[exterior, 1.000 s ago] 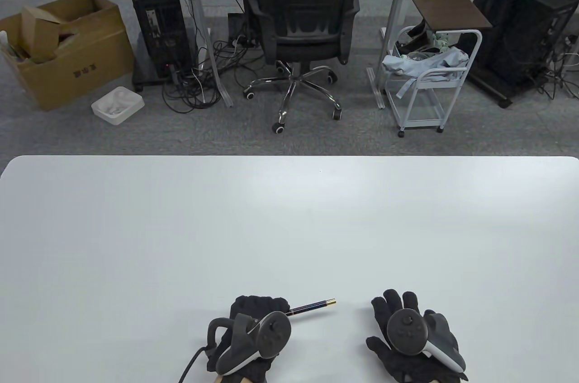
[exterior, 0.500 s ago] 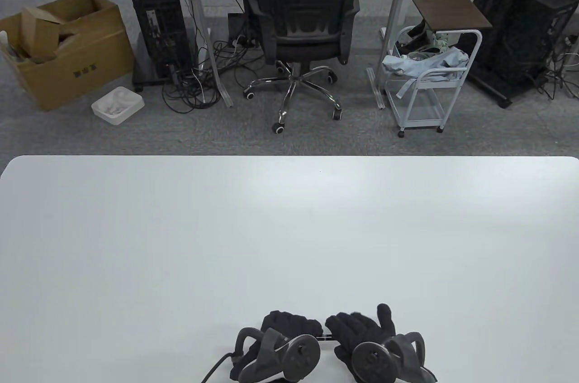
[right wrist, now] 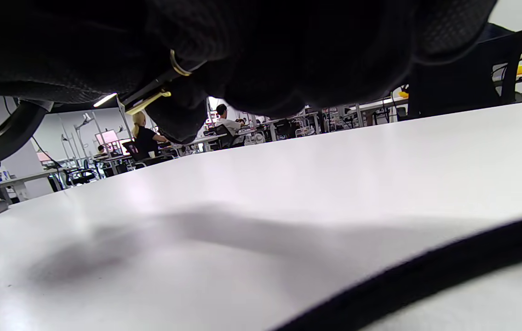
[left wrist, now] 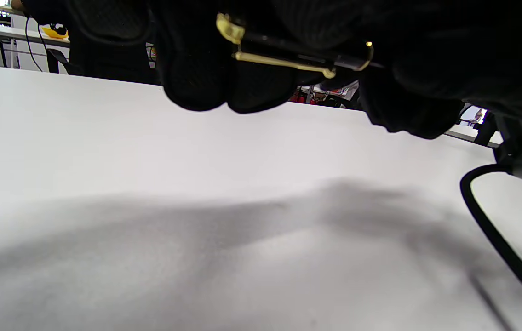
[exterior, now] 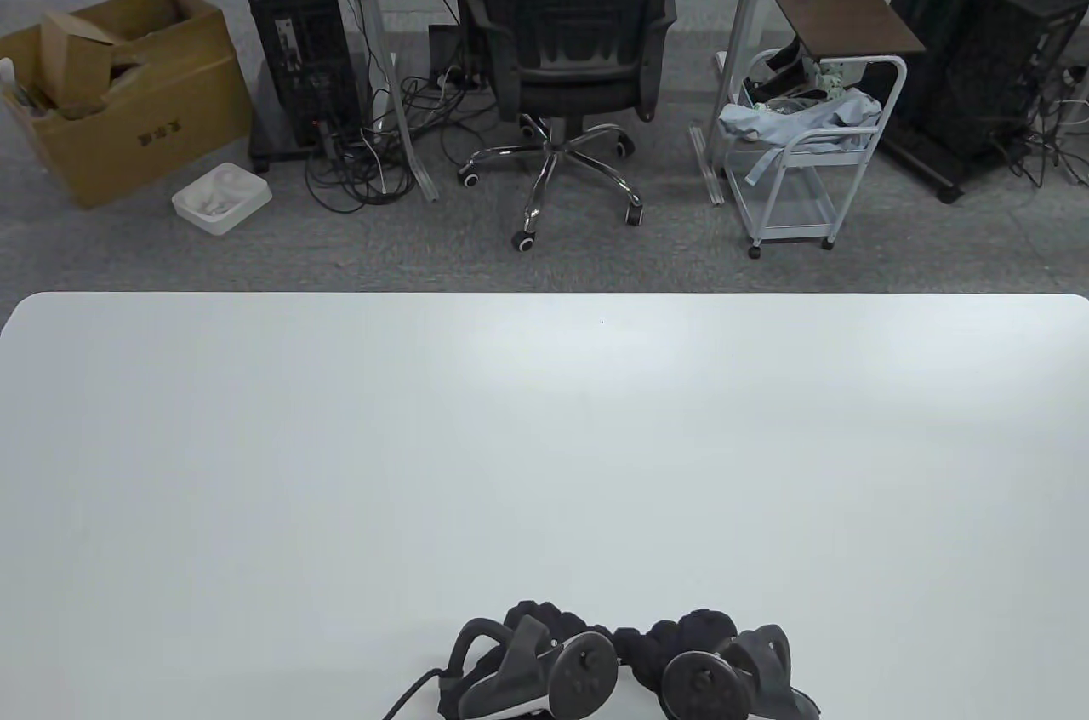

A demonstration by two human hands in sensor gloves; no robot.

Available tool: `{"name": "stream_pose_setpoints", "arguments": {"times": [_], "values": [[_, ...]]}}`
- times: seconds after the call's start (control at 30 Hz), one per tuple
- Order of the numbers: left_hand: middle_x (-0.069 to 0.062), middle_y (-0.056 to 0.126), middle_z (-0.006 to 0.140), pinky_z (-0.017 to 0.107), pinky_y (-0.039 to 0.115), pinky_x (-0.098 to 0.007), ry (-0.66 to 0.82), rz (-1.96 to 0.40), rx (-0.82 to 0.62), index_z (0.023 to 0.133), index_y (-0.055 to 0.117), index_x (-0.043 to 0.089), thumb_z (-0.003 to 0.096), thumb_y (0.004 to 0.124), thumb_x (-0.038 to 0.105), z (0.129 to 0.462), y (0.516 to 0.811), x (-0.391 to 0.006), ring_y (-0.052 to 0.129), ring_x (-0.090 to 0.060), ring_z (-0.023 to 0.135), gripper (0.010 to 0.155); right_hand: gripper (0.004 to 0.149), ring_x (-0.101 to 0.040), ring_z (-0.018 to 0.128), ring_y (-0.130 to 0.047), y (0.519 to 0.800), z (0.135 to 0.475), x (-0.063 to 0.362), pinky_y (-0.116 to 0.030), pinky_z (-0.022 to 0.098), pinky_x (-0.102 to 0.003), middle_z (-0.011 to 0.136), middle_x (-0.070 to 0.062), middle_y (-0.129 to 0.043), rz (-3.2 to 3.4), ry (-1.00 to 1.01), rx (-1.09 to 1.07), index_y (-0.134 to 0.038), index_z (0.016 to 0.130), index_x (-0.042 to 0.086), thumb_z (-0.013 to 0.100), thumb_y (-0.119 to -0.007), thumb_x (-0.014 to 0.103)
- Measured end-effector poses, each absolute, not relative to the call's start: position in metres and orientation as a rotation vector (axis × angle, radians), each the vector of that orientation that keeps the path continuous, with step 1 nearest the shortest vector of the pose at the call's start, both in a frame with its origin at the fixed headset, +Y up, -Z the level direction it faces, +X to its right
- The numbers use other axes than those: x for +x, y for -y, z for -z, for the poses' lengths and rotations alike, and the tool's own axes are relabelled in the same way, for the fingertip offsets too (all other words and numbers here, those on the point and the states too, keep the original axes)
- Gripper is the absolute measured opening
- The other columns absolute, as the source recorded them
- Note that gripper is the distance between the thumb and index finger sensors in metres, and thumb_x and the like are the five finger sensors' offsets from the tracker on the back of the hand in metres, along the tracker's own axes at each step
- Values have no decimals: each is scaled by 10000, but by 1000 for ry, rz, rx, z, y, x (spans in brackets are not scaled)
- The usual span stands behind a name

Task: Remove fountain pen cap from fountain pen with left hand

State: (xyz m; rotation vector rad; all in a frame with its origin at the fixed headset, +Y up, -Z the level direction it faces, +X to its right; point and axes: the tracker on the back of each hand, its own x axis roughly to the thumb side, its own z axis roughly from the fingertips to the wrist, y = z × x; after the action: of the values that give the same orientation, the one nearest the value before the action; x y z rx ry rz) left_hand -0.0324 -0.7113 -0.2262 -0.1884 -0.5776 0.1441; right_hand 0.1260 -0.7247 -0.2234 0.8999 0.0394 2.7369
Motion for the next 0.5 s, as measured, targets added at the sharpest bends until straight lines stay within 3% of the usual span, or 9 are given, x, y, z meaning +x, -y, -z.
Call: {"name": "stream_pose_setpoints", "arguments": {"times": [0.27, 0.37, 0.5], "values": [[-58, 881, 859, 687, 630, -651, 609, -129, -123, 893, 758, 216, 460, 667, 216, 221, 706, -32, 902, -359, 779, 442, 487, -301, 337, -876, 719, 224, 136, -594, 572, -624, 600, -54, -894, -2689, -109, 891, -690, 939, 227, 457, -624, 262], [-54, 872, 865, 689, 620, -652, 570, -128, -113, 893, 747, 222, 465, 666, 222, 222, 707, -31, 892, -356, 795, 436, 474, -335, 421, -880, 719, 220, 134, -537, 603, -650, 642, -70, -884, -2769, -23, 834, -680, 934, 209, 465, -628, 257], [-41, 867, 872, 696, 616, -654, 504, -83, -35, 895, 741, 211, 467, 668, 226, 228, 703, -34, 883, -351, 823, 434, 463, -389, 673, -859, 712, 222, 139, -389, 641, -743, 776, -91, -846, -2884, 111, 743, -654, 929, 197, 469, -632, 244]]}}
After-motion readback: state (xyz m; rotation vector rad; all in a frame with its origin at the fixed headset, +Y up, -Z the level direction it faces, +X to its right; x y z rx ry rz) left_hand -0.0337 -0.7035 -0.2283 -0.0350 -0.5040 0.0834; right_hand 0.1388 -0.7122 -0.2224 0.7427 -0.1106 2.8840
